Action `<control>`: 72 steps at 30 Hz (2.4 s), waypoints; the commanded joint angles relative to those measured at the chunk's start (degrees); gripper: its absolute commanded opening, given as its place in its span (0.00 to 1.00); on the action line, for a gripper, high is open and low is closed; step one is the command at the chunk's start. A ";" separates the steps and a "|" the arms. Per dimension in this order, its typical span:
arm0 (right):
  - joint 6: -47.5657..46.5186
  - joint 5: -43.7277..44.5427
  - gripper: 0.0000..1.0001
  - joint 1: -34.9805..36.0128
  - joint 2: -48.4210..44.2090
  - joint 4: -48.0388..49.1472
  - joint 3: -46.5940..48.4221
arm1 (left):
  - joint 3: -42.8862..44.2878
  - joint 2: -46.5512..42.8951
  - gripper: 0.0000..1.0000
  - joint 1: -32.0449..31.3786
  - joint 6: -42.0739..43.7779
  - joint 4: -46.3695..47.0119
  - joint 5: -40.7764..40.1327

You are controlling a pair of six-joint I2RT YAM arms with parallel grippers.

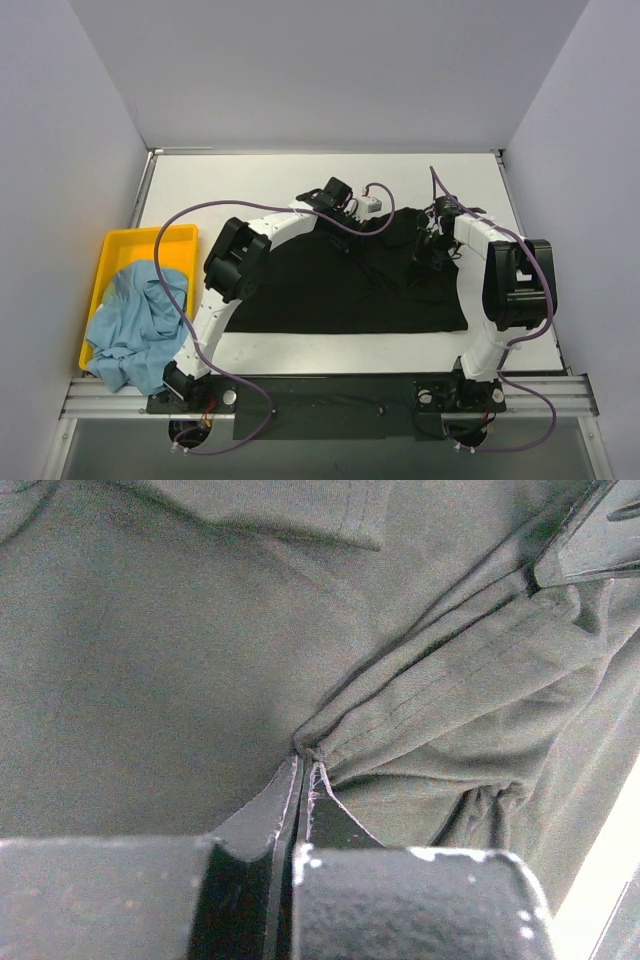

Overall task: Fold and stack the t-shirts
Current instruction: Fold the flattened tshirt in 1/3 of the way

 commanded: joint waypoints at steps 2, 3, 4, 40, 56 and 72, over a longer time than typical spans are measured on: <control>-1.10 0.00 0.00 -0.39 -1.78 -1.13 1.36 | 2.17 -2.78 0.00 -0.28 1.25 -0.61 -0.39; -1.45 0.26 0.00 -0.48 -1.87 -1.22 2.06 | 2.52 -2.61 0.00 -0.37 1.17 -0.87 -0.30; -1.62 0.52 0.00 -0.74 -2.04 -1.48 2.59 | 2.87 -2.61 0.00 -0.28 1.25 -1.13 -0.30; -5.85 -4.75 0.00 -6.80 -9.06 -17.65 3.75 | 6.57 -2.87 0.00 -3.18 10.57 -17.31 16.75; -5.40 -0.44 0.00 -6.72 -14.61 -23.45 -5.84 | 4.80 -4.01 0.00 -5.64 22.16 -25.92 20.54; -5.84 2.11 0.16 -6.10 -12.59 -24.24 -10.32 | 12.09 -2.16 0.32 -7.66 42.89 -42.77 17.72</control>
